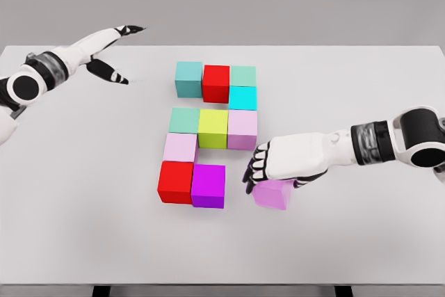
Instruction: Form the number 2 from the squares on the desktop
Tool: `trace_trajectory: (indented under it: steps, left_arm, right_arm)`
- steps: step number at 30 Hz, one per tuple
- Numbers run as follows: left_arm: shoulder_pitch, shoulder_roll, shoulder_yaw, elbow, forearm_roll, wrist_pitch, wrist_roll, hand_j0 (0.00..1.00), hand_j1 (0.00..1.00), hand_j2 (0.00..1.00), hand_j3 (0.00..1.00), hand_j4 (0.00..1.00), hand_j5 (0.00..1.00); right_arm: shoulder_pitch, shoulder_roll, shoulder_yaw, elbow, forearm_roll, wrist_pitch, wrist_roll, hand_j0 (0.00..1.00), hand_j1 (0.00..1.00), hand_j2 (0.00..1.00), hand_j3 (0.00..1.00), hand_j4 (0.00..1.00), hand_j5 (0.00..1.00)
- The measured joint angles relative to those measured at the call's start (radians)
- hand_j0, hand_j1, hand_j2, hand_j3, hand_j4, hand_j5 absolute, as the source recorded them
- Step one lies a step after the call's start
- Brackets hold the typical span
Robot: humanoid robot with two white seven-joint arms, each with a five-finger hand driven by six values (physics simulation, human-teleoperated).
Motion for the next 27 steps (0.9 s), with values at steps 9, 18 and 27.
trace_trajectory:
  steps: [9, 18, 27]
  left_arm:
    - [-0.003, 0.033, -0.056, 0.026, -0.011, -0.061, -0.039, 1.00, 1.00, 1.00, 1.00, 1.00, 1.00]
    - [0.003, 0.036, -0.056, 0.038, -0.023, -0.208, -0.062, 1.00, 1.00, 1.00, 1.00, 1.00, 1.00]
    - [0.226, 0.057, 0.301, 0.064, -0.138, -0.453, -0.336, 1.00, 1.00, 1.00, 1.00, 1.00, 1.00]
  right_arm:
    - [-0.015, -0.002, -0.015, 0.001, -0.002, 0.000, 0.000, 1.00, 1.00, 1.00, 1.00, 1.00, 1.00]
    - [-0.011, -0.219, -0.122, 0.001, -0.009, 0.000, 0.000, 1.00, 1.00, 1.00, 1.00, 1.00, 1.00]
    - [0.123, -0.324, -0.124, 0.001, -0.002, 0.000, 0.000, 1.00, 1.00, 1.00, 1.00, 1.00, 1.00]
